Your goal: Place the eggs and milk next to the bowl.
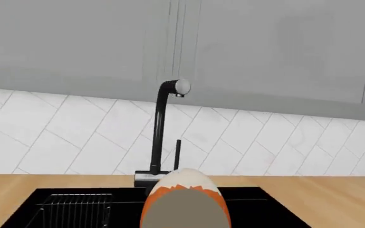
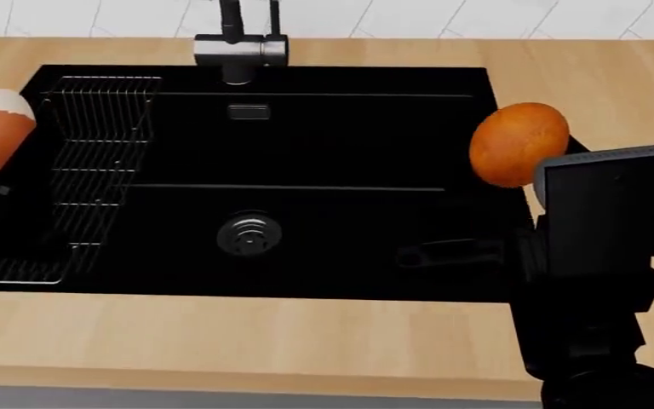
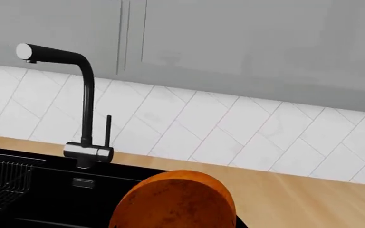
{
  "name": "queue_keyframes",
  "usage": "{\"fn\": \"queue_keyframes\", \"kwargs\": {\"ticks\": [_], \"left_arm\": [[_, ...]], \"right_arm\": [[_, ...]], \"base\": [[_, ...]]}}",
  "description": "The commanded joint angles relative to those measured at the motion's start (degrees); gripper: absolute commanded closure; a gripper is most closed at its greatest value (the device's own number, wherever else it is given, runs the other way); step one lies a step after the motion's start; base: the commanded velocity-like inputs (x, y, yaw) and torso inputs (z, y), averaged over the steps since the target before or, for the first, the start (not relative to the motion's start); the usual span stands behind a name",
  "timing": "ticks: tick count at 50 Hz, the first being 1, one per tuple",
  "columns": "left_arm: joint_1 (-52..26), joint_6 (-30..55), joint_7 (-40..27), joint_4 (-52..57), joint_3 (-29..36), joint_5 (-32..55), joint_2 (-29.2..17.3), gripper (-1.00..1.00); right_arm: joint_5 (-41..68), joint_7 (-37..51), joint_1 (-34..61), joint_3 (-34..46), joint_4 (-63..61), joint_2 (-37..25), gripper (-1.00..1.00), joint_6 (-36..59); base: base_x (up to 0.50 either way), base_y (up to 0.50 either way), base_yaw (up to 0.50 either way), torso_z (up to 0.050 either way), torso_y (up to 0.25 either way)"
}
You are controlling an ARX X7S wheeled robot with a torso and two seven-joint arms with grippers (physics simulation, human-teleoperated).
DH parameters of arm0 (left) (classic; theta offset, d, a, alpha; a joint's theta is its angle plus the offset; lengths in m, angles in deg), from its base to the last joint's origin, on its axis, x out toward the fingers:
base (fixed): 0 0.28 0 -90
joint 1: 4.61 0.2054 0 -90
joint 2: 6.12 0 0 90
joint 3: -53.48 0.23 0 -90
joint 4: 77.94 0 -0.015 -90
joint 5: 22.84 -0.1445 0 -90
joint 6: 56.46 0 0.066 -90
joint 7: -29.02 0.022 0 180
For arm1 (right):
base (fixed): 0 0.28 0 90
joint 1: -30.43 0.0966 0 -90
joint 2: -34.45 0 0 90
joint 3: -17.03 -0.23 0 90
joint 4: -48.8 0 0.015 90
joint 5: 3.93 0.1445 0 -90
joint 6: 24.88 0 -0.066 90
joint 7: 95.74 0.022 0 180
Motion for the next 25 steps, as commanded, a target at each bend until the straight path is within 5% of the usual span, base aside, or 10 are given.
{"fn": "queue_keyframes", "kwargs": {"ticks": [1,25], "left_arm": [[-0.16,-0.38,-0.75,-0.41,0.08,1.29,0.12,1.0],[0.13,-0.28,-1.31,0.29,0.04,1.93,-0.36,1.0]], "right_arm": [[-0.85,-0.82,0.17,0.48,0.13,-0.16,1.0,0.08],[0.0,-0.37,0.07,0.52,-0.54,-0.4,1.0,0.58]], "base": [[0.0,0.5,0.0,0.0,0.0],[0.0,0.5,0.0,0.0,0.0]]}}
